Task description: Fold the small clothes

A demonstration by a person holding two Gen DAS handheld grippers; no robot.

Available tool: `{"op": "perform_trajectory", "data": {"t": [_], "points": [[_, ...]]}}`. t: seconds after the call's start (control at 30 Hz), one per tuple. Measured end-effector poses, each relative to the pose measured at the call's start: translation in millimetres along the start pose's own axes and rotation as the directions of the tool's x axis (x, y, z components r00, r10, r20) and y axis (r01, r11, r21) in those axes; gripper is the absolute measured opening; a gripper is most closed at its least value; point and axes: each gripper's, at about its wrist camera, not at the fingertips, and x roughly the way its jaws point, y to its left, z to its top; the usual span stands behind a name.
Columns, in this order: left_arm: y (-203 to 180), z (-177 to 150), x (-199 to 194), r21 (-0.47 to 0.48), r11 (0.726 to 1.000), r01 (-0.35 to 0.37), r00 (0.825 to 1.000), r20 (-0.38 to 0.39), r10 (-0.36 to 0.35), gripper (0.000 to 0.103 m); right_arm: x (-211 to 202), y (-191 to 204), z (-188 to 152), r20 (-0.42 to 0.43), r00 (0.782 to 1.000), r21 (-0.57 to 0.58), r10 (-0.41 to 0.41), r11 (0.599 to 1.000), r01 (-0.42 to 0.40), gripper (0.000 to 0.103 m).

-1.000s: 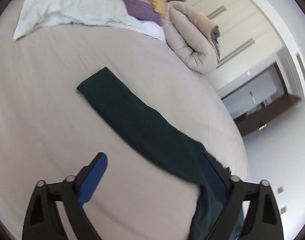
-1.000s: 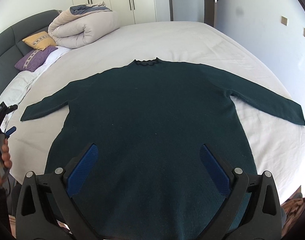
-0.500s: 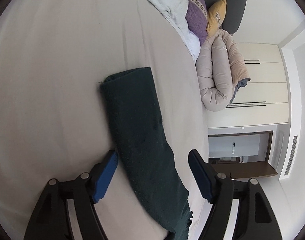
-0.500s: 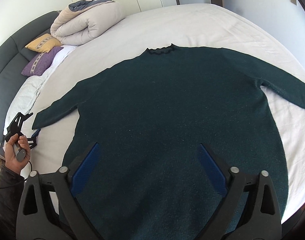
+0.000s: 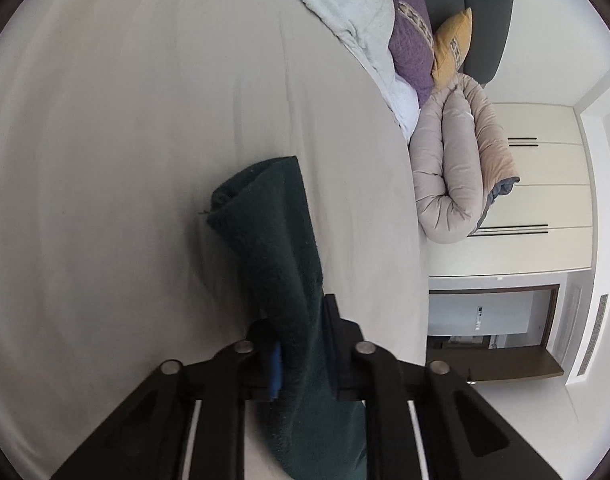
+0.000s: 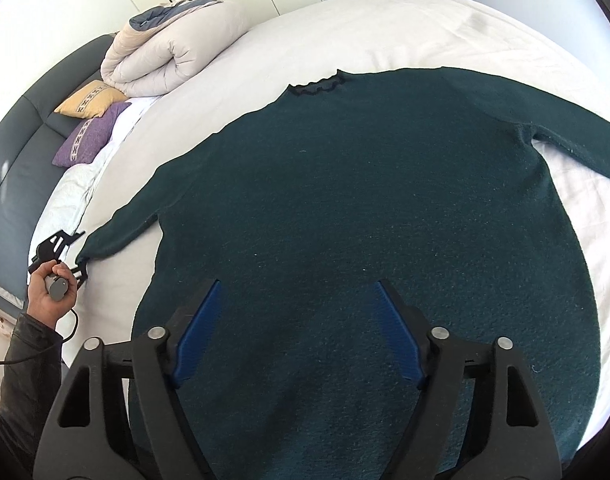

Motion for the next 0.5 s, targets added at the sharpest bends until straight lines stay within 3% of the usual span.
{"op": "perform_trajectory", "data": {"t": [0.1, 0.17, 0.23, 0.27, 0.3, 0.33, 0.37, 0.4, 0.47, 0.5], "points": [[-19, -10, -3, 0.12, 0.992, -0.046, 0.999, 0.019, 0.043, 0.007, 3, -8, -1, -0.007, 1.0, 0.014, 0.005, 1.0, -0.005, 0.062], [-42, -24, -3, 0.239, 0.969, -0.069, 0.998, 0.029, 0.064, 0.007, 6, -13, -1, -0.014, 1.0, 0.021, 0.009, 1.0, -0.008, 0.06], [-72, -47, 1, 0.396, 0.914, -0.091, 0.996, 0.031, 0.086, 0.007, 9, -20, -1, -0.021, 1.0, 0.036, 0.017, 0.999, -0.016, 0.058], [-88, -64, 5, 0.488, 0.867, -0.099, 0.995, 0.025, 0.1, 0.007, 11, -24, 0, -0.025, 0.999, 0.049, 0.026, 0.999, -0.025, 0.054], [-105, -87, 9, 0.594, 0.797, -0.112, 0.992, 0.025, 0.121, 0.007, 12, -29, 0, -0.029, 0.999, 0.061, 0.035, 0.998, -0.033, 0.053], [-119, -112, 13, 0.692, 0.71, -0.132, 0.989, 0.043, 0.143, 0.007, 13, -32, 2, -0.032, 0.998, 0.072, 0.045, 0.997, -0.043, 0.053], [-133, -143, 17, 0.791, 0.591, -0.159, 0.984, 0.077, 0.161, 0.007, 16, -36, 4, -0.034, 0.998, 0.085, 0.06, 0.995, -0.057, 0.053], [-142, -178, 21, 0.872, 0.455, -0.178, 0.979, 0.11, 0.172, 0.007, 19, -39, 8, -0.037, 0.996, 0.103, 0.083, 0.992, -0.079, 0.053], [-149, -240, 31, 0.957, 0.218, -0.191, 0.971, 0.152, 0.184, 0.007, 26, -43, 16, -0.047, 0.992, 0.122, 0.117, 0.986, -0.111, 0.053], [-147, -273, 36, 0.976, 0.086, -0.202, 0.965, 0.184, 0.186, 0.007, 32, -43, 24, -0.058, 0.987, 0.131, 0.15, 0.981, -0.142, 0.053]]}}
